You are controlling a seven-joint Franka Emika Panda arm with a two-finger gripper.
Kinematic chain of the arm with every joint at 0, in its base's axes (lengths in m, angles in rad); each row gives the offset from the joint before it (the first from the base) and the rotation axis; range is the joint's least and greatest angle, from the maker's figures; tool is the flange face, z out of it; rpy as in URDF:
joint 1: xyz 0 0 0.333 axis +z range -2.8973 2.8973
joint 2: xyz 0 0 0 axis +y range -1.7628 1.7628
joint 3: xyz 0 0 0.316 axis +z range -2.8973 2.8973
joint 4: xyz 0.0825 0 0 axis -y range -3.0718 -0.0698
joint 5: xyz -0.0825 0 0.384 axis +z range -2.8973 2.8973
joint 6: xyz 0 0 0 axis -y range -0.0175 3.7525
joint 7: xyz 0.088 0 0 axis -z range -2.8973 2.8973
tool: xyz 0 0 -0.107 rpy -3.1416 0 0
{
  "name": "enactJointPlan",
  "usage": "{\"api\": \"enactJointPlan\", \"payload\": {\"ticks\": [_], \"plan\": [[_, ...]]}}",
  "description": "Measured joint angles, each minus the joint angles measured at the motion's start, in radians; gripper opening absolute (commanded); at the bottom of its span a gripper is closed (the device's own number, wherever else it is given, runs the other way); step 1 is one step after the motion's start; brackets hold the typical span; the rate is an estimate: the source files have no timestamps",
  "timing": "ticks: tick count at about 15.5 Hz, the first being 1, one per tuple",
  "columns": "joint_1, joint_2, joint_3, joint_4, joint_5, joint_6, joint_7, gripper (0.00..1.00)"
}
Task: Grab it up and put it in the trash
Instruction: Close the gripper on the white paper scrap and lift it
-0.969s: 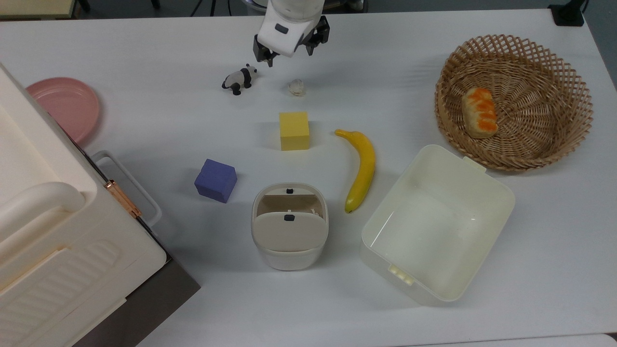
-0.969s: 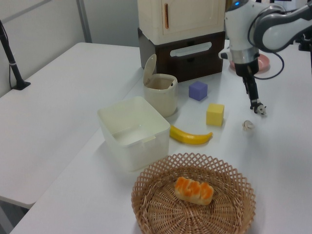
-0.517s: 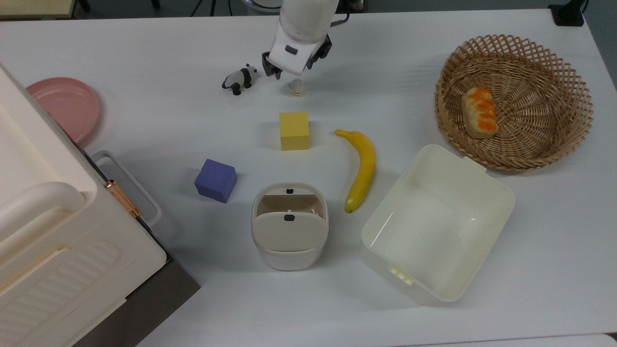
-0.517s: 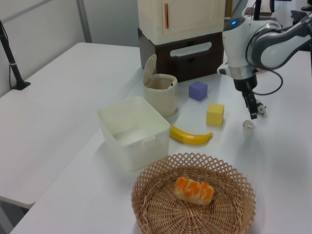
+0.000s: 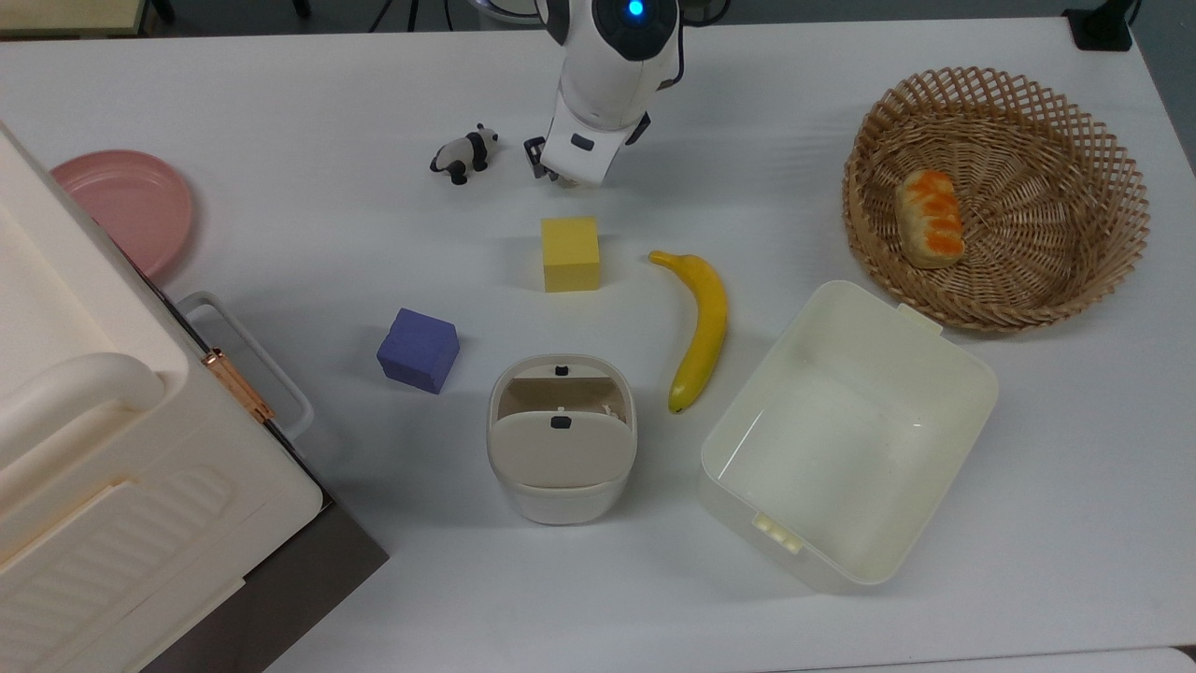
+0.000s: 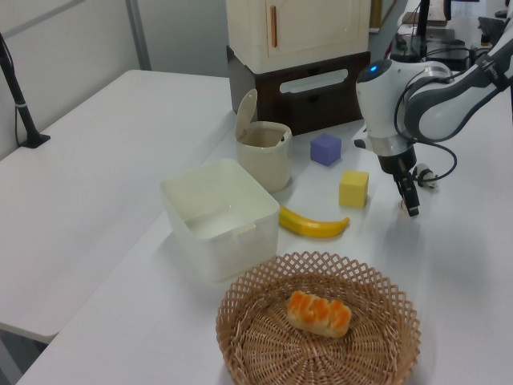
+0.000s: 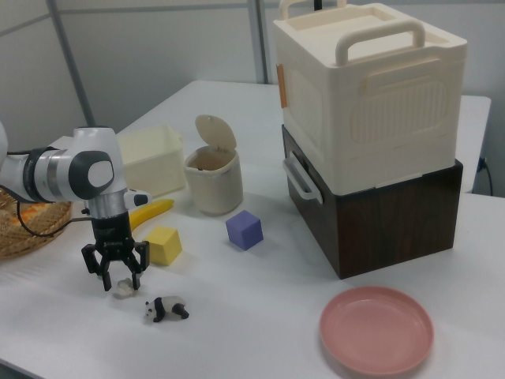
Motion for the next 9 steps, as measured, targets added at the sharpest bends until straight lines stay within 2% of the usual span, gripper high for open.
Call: {"api": "enactJointPlan", "payload": {"ticks": [1,2,5,7,9], "plan": [[0.002,0.003,0.000,0.000,0.000,0.001,0.000,0.43],[0.004,0.004,0.000,0.000,0.000,0.001,0.000,0.32],[0.003,0.004,0.000,0.003,0.000,0.001,0.000,0.13],[0.004,0.002,0.000,0.005,-0.001,0.001,0.000,0.07],[0.004,-0.005,0.000,0.006,-0.001,0.001,0.000,0.05]]}}
